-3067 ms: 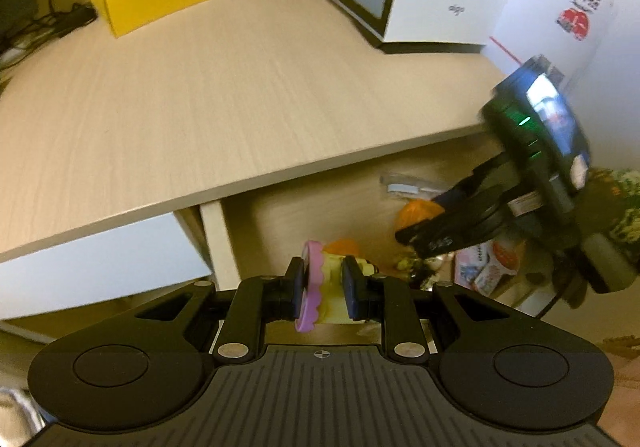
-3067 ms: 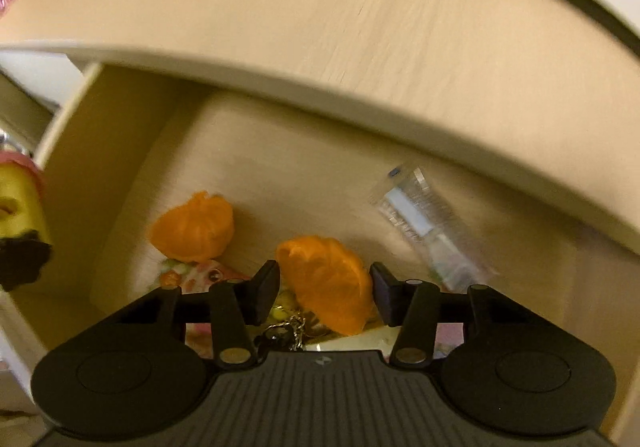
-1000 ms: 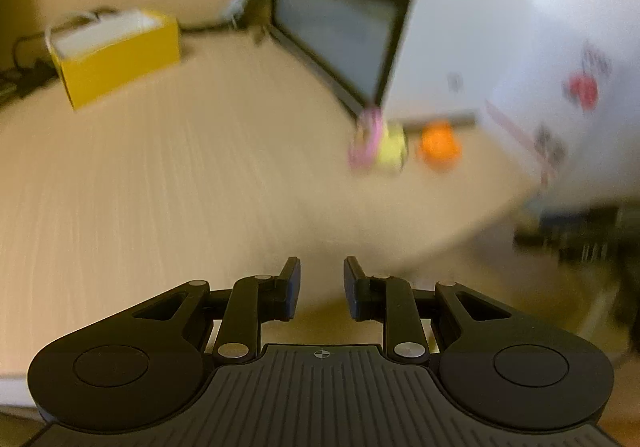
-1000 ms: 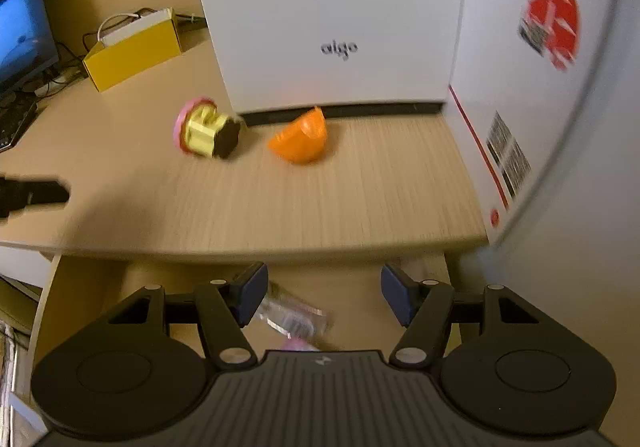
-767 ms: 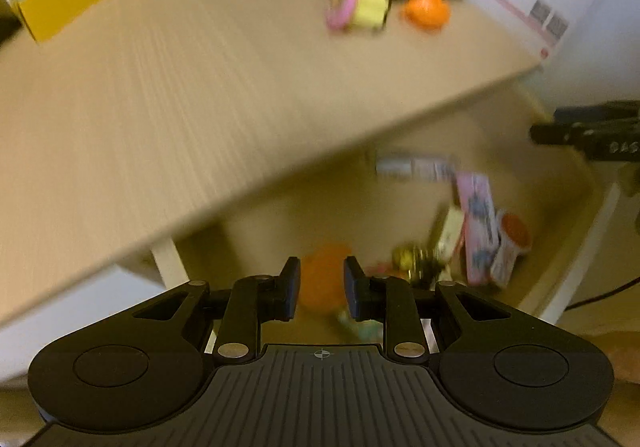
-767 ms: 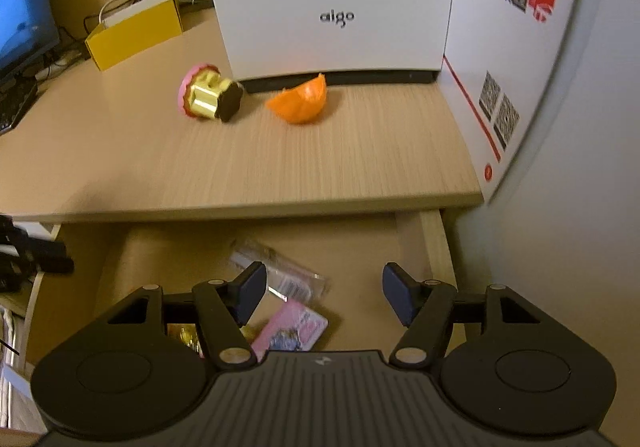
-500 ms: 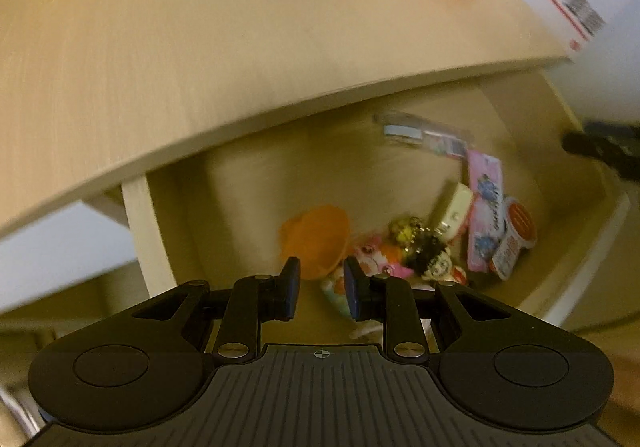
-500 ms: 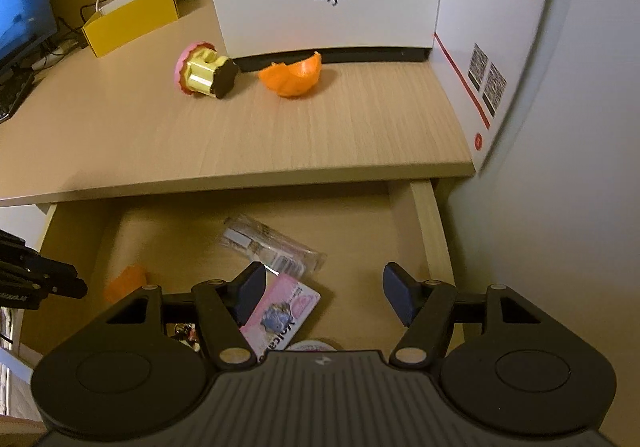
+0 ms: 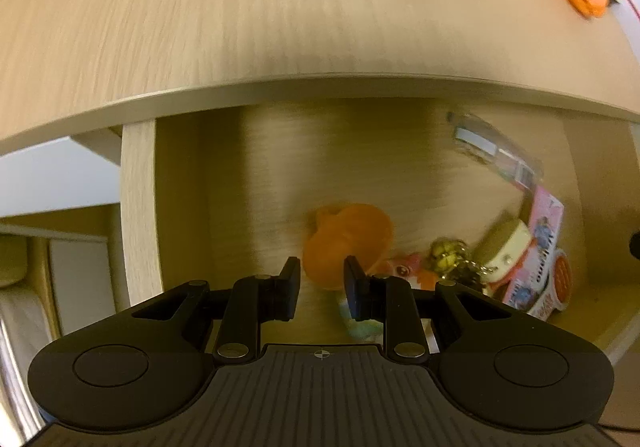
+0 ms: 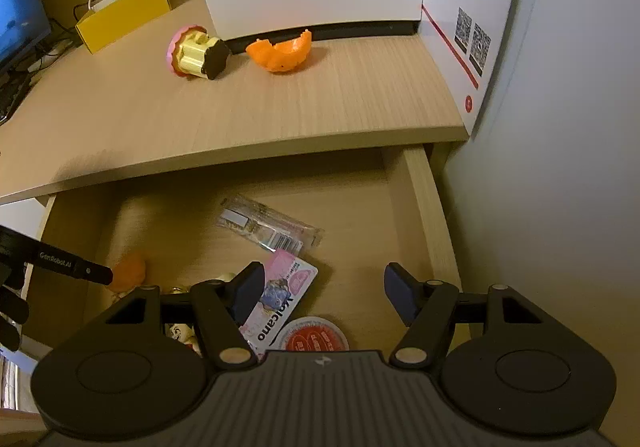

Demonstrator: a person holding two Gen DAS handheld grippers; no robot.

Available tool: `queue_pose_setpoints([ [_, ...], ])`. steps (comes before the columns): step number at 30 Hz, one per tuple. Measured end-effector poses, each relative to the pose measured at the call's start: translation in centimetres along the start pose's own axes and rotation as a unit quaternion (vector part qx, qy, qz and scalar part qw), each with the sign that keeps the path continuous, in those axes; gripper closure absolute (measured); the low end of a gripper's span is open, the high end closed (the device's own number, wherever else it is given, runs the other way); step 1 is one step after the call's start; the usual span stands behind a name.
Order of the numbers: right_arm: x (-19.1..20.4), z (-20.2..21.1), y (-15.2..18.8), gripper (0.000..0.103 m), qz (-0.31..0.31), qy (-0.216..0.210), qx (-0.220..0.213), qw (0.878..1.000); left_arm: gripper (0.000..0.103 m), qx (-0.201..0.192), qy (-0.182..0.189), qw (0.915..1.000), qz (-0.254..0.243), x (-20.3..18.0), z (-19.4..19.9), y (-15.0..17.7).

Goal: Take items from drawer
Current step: 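Move both tools back down into the open drawer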

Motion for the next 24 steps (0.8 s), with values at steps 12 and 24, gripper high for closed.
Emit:
queue_pose_setpoints([
  [12,-0.1,-0.6,-0.1,0.036,0.002,0.000,0.010,1.000,0.079,0.003,0.015,0.9995,0.027,-0.4,-2.4,-0.3],
  [24,3.5,-3.9,-1.9,0.034,0.098,-0.033,0.034,0.994,0.095,-0.031,0.080,0.9955,-0.040,-1.8,0.3,0.5],
])
Point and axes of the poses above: each gripper's, at about its wrist camera, not at the fingertips, and z roughly against the way its jaws point, x to its left, y to its underside, the point moved 5 cm from there along -z, roughly the way its jaws point, and after that the axes turned 9 degrees about z, right-handed, at the moved point
